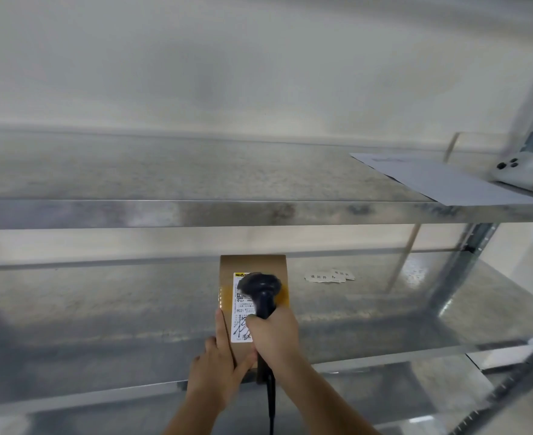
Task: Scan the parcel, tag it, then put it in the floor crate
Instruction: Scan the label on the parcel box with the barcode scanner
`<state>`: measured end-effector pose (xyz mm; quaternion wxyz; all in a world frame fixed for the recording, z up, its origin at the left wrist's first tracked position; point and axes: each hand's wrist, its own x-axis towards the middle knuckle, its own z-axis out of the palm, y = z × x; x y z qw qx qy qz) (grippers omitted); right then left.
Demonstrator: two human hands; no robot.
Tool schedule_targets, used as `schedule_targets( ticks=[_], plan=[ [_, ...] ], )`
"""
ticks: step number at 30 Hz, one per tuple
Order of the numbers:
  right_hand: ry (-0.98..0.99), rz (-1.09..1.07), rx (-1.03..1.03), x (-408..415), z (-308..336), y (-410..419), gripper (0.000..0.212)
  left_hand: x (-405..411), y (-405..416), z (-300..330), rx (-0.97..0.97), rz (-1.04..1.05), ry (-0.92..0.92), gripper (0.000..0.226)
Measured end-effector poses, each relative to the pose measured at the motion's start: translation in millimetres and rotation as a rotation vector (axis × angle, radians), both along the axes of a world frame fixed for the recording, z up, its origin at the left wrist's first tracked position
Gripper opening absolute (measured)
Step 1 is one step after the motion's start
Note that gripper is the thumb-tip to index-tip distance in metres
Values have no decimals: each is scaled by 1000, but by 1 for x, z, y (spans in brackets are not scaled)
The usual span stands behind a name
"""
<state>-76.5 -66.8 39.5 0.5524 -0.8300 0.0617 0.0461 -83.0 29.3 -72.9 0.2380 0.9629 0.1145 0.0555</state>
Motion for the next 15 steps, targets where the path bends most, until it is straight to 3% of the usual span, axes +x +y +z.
schedule_targets(
  ticks=[15],
  plan=[
    [60,18,-38,-3,0,0,23,-2,-1,2,-13,2,2,96]
  ],
)
